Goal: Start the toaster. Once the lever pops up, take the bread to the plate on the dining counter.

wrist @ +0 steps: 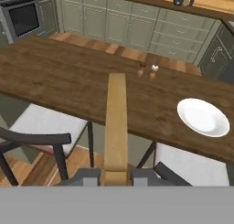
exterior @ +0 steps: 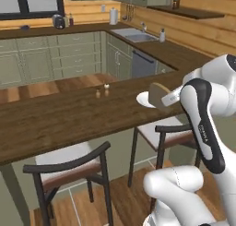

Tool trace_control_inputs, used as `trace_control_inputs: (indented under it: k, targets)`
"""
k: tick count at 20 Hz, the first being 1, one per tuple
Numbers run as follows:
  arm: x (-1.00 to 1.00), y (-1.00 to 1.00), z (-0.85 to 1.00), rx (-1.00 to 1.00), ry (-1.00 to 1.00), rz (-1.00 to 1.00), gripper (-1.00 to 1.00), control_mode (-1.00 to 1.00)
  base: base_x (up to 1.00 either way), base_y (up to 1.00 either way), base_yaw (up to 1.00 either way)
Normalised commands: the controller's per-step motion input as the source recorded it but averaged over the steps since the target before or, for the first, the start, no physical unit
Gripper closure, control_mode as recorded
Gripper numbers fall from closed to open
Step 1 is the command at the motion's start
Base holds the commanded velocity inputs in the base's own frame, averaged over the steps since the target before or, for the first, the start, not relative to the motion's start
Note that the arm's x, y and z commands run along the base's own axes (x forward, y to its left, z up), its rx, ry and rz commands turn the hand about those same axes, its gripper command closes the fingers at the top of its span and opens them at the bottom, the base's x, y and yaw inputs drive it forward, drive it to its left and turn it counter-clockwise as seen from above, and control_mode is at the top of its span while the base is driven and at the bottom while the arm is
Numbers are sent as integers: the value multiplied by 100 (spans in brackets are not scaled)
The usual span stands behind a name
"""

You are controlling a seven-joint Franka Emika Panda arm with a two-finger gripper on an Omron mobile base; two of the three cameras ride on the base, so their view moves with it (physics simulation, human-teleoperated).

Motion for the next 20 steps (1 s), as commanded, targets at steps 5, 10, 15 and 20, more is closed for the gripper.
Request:
trace_control_inputs:
  k: [5,10,15,20]
  targets:
    - [0,0,0,0,0,0,100,100,24,-100,26]
    - [0,0,0,0,0,0,100,100,53,-71,26]
    - [0,0,0,0,0,0,100,100,76,-49,26]
    - [0,0,0,0,0,0,100,100,83,-19,22]
